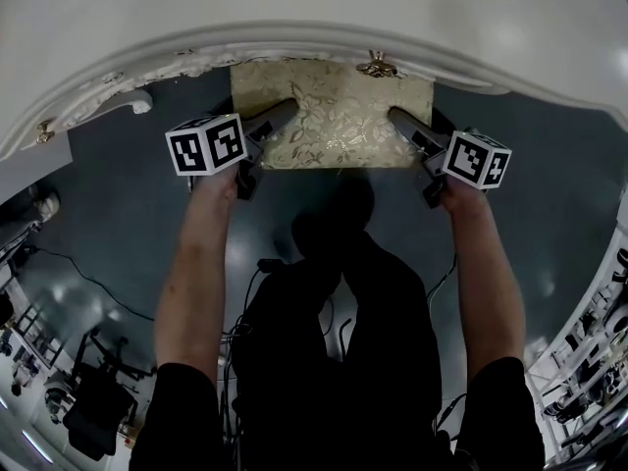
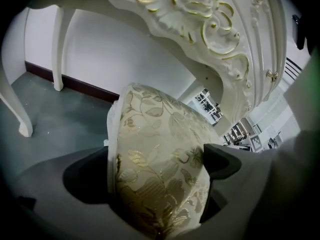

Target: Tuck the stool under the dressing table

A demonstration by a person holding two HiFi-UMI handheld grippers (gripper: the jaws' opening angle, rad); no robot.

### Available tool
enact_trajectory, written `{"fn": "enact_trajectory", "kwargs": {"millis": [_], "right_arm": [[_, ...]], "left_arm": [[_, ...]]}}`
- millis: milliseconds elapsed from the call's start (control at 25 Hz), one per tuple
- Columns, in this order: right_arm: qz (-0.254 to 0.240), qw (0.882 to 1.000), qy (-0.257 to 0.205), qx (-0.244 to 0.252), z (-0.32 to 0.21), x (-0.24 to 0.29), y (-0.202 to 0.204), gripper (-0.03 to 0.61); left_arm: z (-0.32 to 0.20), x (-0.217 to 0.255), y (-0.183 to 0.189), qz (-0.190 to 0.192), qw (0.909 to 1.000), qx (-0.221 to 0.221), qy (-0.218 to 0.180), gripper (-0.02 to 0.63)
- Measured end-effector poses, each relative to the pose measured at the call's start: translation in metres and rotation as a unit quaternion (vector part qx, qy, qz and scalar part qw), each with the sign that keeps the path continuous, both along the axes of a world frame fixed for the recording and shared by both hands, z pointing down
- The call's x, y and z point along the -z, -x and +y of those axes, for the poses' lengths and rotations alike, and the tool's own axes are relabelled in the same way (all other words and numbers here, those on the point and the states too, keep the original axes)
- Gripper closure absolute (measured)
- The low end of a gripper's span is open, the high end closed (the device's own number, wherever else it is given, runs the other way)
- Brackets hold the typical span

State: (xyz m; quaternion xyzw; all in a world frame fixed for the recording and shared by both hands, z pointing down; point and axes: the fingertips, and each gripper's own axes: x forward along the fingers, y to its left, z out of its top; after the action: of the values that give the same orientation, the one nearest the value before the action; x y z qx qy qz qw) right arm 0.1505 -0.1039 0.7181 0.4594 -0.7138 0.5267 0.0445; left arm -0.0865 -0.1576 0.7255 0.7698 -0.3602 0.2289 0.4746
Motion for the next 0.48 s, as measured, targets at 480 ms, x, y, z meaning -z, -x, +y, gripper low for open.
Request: {"fn": "enact_trajectory", "kwargs": {"millis": [480], "right_arm": [[0.000,1.000,-0.012,-0.022,-0.040,-0.023,-0.014,0.132]], "left_arm": [[-0.041,-0.022,-0.014,0.010,0.9999,0.004,-0.006,0.044]]}}
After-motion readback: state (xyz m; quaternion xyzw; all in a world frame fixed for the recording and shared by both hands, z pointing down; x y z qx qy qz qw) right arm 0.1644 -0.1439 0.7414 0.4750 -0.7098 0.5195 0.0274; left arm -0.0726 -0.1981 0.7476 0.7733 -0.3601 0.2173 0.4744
